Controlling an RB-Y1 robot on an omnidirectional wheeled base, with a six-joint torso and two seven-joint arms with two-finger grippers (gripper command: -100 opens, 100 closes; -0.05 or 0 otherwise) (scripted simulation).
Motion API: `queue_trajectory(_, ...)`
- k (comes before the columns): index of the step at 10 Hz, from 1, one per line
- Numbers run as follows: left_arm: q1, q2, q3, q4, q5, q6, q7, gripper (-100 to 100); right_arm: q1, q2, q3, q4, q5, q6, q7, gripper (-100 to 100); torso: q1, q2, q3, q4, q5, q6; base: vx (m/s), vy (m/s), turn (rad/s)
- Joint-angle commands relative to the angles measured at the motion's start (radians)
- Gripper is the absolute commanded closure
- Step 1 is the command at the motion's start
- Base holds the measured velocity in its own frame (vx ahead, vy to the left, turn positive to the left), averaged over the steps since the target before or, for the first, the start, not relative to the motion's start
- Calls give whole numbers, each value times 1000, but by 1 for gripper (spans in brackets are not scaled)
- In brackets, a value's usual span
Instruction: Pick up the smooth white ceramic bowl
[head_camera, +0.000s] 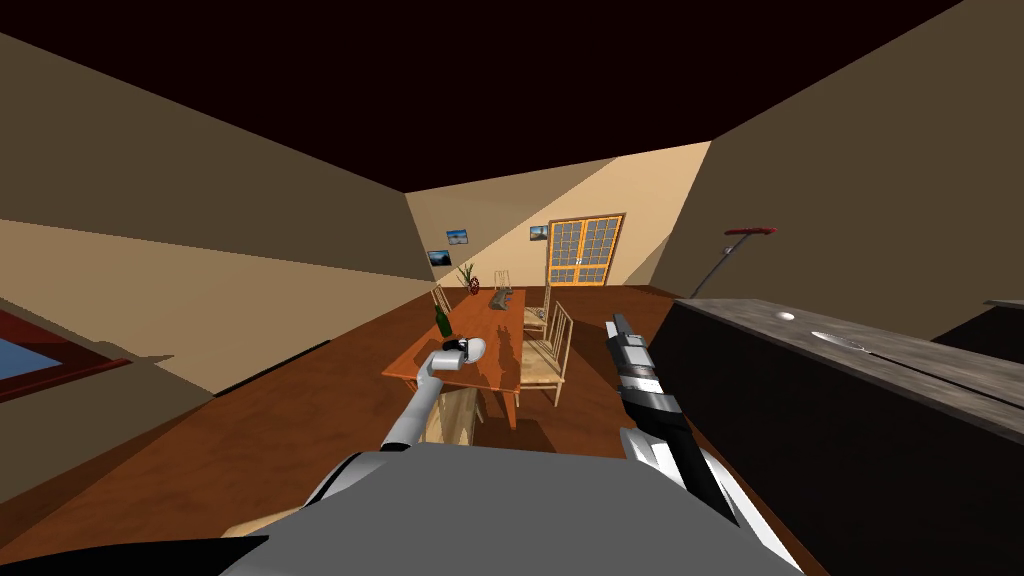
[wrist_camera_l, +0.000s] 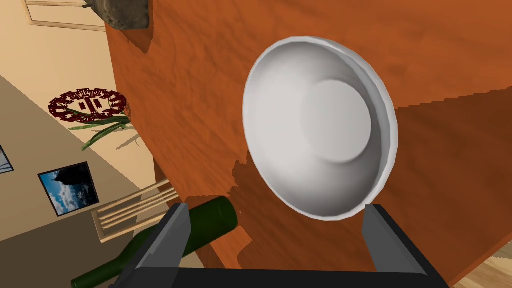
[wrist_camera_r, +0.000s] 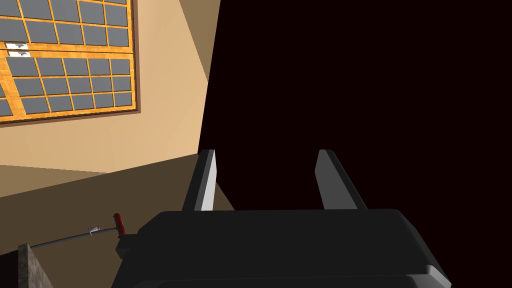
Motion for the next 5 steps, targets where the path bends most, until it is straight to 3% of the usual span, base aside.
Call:
queue_trajectory(1,0,0,0,0,0,0,0,-100,0,0,0,0,0,0,0,0,0,0,0,0,0,0,10,-5,34)
queue_trajectory(2,-3,37,5,27,-36,21,29,-100,0,0,0,0,0,0,0,0,0,-1,0,0,0,0,4,-2,15)
queue_trajectory(5,-6,59,8,44,-58,33,46,-100,0,0,0,0,0,0,0,0,0,0,0,0,0,0,-3,1,-9)
